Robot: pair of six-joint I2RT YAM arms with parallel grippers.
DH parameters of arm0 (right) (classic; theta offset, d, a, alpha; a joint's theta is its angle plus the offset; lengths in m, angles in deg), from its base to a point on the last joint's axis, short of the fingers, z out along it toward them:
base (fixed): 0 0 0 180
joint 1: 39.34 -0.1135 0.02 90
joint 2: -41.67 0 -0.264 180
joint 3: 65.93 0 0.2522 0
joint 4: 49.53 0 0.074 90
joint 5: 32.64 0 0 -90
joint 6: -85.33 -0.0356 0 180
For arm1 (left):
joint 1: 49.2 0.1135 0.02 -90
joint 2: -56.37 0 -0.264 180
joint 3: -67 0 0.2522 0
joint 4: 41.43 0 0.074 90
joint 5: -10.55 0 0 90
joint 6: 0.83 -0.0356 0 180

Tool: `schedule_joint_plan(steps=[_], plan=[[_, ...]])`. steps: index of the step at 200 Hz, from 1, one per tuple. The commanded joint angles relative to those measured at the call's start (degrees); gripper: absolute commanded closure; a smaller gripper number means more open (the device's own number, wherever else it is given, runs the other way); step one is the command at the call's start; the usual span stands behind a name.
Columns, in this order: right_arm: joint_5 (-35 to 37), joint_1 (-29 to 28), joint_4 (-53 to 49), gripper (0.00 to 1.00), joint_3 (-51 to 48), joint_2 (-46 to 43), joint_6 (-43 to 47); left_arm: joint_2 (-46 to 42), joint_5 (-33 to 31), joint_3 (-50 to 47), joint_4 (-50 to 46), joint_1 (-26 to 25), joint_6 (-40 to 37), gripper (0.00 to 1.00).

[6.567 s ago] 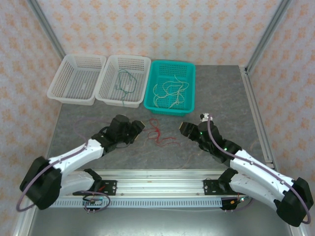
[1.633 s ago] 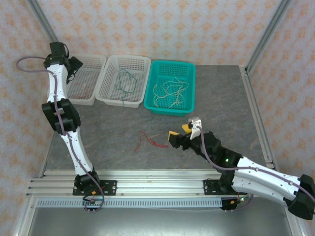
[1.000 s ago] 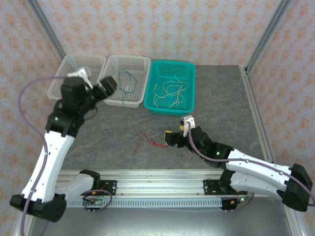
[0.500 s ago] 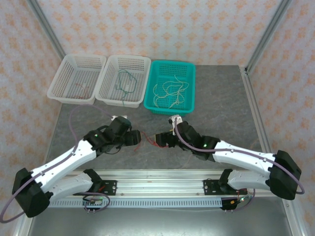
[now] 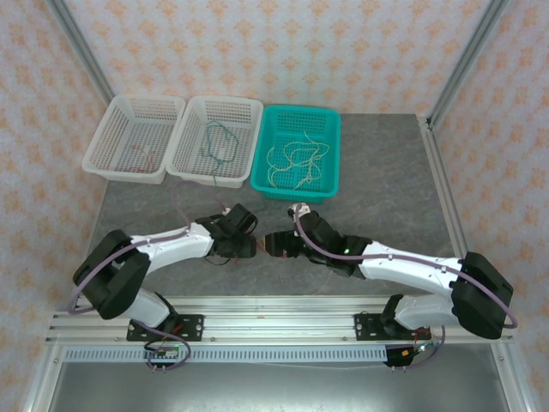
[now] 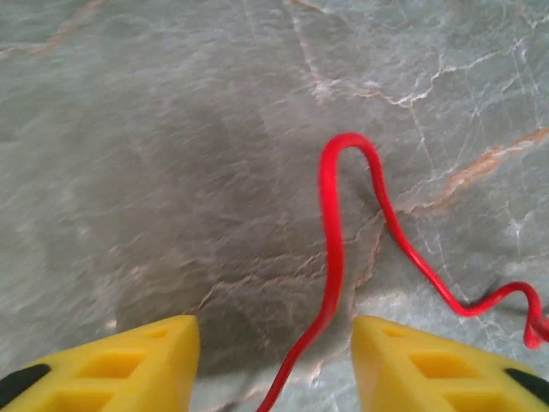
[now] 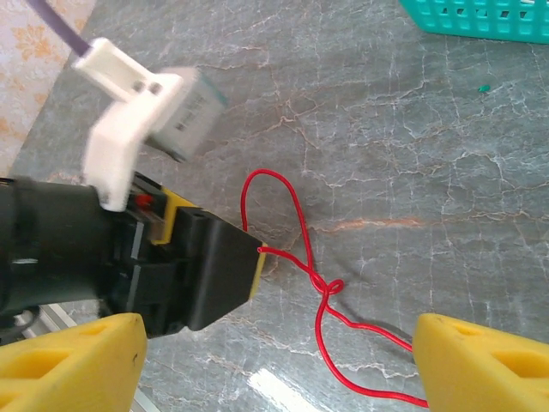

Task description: Untangle the cables

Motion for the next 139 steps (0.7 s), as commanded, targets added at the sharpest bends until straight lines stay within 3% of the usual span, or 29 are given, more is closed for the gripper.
schedule_joint_plan(steps=[1,19,27,80,115,139], plan=[[1.01,0.04,1.84,0.19,0.18,0.0,-1.65,2.45,0.99,0.92,5.74,0.03,-0.74,0.64],[0.81,0.0,3.59,0.18,-0.14,0.3,-0.86,3.94,1.58,0.98,6.32,0.03,-0.49,0.92],[0.95,-0.05,4.89,0.18,-0.65,0.69,-0.43,3.96,2.17,0.79,7.02,0.02,-0.26,1.0],[2.18,-0.22,11.68,0.18,-0.36,8.71,8.43,2.45,4.97,-0.14,8.3,-0.05,0.04,1.0],[5.27,-0.47,16.04,0.23,-1.23,14.58,25.81,1.68,6.12,-0.57,8.43,-0.06,-0.13,1.0],[0.99,-0.48,18.64,0.24,-0.89,18.74,35.3,1.58,6.53,-0.38,8.28,-0.06,-0.21,1.0]])
